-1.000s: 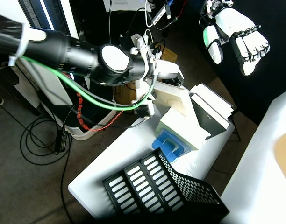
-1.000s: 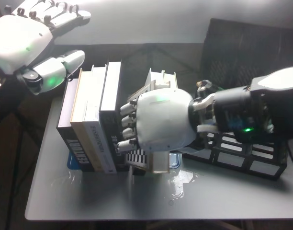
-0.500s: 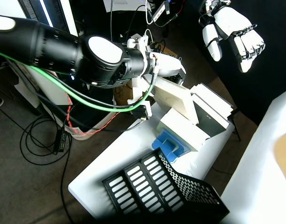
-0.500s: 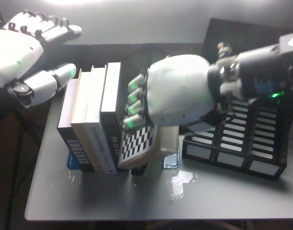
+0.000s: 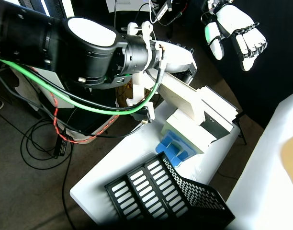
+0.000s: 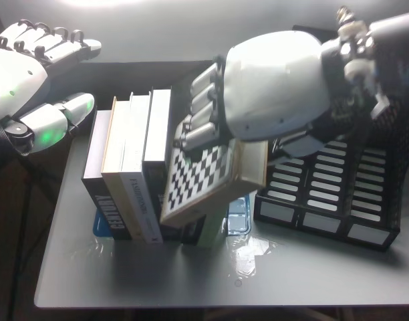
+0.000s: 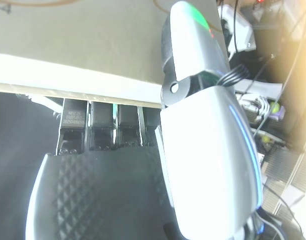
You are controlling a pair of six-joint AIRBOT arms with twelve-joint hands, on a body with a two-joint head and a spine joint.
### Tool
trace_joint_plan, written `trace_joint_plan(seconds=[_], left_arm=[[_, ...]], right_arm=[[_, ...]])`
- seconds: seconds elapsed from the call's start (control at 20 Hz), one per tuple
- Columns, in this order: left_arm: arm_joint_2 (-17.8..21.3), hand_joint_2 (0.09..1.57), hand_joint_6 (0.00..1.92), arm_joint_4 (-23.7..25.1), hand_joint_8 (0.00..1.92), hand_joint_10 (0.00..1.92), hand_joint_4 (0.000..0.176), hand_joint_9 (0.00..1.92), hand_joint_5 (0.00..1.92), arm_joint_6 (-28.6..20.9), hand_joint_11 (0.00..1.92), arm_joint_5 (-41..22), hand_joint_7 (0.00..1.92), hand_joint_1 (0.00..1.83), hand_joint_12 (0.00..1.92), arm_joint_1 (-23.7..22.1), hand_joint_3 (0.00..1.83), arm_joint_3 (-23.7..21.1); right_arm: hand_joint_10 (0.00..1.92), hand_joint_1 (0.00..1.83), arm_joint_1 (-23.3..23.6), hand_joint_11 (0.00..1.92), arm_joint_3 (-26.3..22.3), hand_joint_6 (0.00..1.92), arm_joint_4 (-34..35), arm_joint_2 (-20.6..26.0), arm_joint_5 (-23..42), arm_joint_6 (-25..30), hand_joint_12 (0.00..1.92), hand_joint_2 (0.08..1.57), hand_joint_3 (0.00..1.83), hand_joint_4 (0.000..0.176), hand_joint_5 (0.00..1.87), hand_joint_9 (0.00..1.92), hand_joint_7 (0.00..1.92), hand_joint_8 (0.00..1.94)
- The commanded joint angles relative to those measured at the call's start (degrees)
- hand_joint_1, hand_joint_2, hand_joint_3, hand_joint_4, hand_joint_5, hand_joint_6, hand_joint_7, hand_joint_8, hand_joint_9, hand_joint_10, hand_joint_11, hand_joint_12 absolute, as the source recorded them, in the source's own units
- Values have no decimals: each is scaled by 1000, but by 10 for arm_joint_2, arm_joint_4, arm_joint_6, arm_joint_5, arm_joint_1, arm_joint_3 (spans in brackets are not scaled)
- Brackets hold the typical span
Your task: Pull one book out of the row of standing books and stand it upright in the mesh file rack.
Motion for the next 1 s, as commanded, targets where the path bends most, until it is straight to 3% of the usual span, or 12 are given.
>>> trace_joint_plan(seconds=[0.0, 0.2, 0.55, 0.85, 0.95], left_arm=[[9, 1515, 207, -4, 777, 1328, 48, 74, 236, 0, 0, -76, 205, 167, 1921, 0, 0, -1], [13, 1515, 210, -8, 777, 1328, 48, 74, 235, 1, 0, -81, 205, 167, 1921, 6, 0, -5], [24, 1515, 215, -17, 779, 1328, 48, 74, 233, 5, 0, -91, 204, 167, 1921, 13, 0, -17], [26, 1515, 220, -27, 779, 1328, 48, 74, 231, 7, 0, -92, 204, 167, 1921, 24, 0, -19], [26, 1515, 221, -28, 779, 1329, 48, 74, 231, 7, 0, -92, 204, 167, 1921, 25, 0, -19]], right_arm=[[1435, 1265, 11, 449, -1, 735, 24, 10, -6, 4, 1809, 1287, 0, 0, 311, 532, 645, 1520], [1435, 1265, 31, 449, -5, 735, 15, 29, -5, 25, 1809, 1287, 0, 0, 311, 532, 645, 1520], [1436, 1265, 87, 449, -27, 734, -102, 74, -9, 133, 1809, 1287, 0, 0, 311, 532, 645, 1520], [1436, 1265, 102, 449, -34, 734, -139, 101, -34, 157, 1809, 1287, 0, 0, 312, 532, 645, 1520], [1436, 1265, 105, 449, -38, 734, -181, 113, -43, 190, 1809, 1287, 0, 0, 312, 532, 645, 1520]])
